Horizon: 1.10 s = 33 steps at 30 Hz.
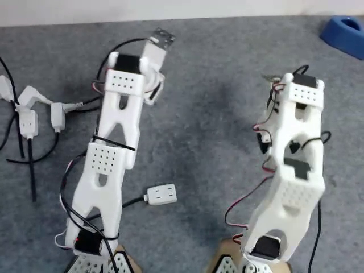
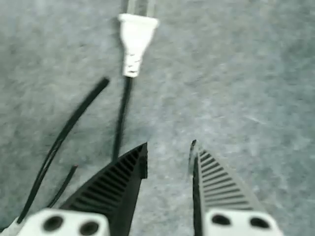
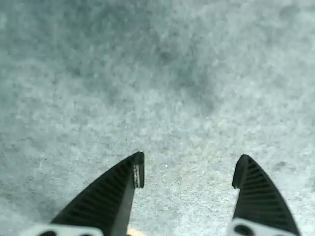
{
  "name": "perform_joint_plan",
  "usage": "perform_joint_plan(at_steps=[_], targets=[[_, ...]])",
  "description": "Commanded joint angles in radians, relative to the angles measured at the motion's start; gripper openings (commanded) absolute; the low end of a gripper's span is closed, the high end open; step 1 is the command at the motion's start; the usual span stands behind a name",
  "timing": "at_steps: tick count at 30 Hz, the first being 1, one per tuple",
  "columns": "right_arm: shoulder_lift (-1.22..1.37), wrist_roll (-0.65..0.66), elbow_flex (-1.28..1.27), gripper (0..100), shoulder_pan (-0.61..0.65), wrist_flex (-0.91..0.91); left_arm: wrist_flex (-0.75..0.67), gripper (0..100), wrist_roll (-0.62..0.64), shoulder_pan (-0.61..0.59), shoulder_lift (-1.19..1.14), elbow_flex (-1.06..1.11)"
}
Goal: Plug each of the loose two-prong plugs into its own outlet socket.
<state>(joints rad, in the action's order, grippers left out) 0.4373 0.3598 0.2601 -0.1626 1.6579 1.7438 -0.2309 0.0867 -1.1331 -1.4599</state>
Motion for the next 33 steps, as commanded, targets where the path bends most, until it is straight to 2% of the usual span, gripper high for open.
perform_joint_plan(at_steps=[1,5,12,26,33], targets=[[-0.116,0.017,-0.211,28.9,-0.022,-0.139,0.011,16,-0.015,0.027,0.067,0.002],[-0.114,0.009,-0.426,28.9,-0.025,-0.326,0.011,16,-0.061,0.021,0.059,0.007],[-0.173,-0.014,-0.555,28.9,-0.025,-0.446,0.003,16,-0.12,-0.013,0.058,0.042],[-0.196,-0.021,-0.568,28.9,0.016,-0.458,-0.11,15,-0.138,-0.166,0.058,0.211],[-0.196,-0.021,-0.572,28.9,0.015,-0.458,-0.11,15,-0.14,-0.176,0.056,0.219]])
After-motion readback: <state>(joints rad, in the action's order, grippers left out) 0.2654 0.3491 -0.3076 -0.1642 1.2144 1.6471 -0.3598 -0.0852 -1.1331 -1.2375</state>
